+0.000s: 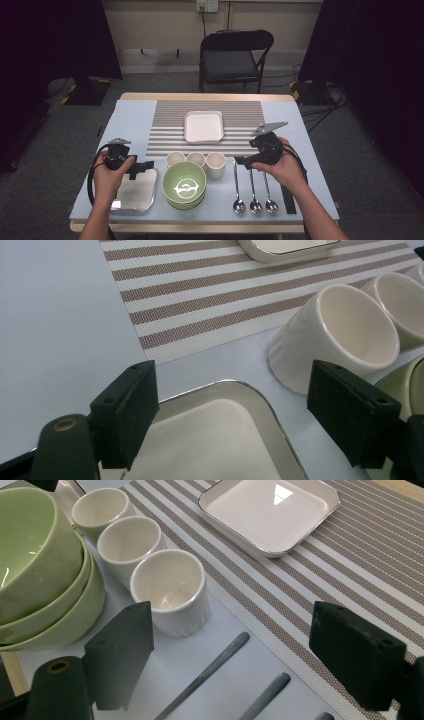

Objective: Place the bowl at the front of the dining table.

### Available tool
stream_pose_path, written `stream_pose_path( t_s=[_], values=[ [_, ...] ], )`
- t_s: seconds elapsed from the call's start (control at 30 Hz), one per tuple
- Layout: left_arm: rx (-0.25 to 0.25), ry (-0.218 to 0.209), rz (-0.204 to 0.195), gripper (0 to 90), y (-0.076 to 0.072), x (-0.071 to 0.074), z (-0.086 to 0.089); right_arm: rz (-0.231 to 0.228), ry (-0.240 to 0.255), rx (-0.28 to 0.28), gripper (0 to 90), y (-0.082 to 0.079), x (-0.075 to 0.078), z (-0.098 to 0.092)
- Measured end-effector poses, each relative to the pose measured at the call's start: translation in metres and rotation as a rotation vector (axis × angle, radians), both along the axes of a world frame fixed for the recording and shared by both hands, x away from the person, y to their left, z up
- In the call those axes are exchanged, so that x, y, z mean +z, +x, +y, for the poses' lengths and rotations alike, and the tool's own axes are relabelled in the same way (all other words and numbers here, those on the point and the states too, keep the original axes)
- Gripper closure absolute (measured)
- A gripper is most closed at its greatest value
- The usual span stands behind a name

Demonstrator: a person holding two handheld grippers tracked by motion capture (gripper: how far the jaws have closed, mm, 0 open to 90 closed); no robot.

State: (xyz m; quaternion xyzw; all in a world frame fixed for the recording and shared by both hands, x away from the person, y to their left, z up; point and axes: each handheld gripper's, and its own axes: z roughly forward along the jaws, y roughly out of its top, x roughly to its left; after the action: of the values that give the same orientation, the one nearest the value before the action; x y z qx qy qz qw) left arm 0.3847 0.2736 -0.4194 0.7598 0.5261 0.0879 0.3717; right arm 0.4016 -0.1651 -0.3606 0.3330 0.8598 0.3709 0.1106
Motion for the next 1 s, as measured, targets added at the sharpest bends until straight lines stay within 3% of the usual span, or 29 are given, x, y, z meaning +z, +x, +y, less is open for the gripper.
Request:
stream_pose_path(
  t_s=[1.0],
  values=[
    [-0.013, 0.002, -0.012, 20.4, -0.002, 0.003, -0.002, 0.005, 0.005, 0.067, 17.0, 0.0, 0.002, 0.036]
  ],
)
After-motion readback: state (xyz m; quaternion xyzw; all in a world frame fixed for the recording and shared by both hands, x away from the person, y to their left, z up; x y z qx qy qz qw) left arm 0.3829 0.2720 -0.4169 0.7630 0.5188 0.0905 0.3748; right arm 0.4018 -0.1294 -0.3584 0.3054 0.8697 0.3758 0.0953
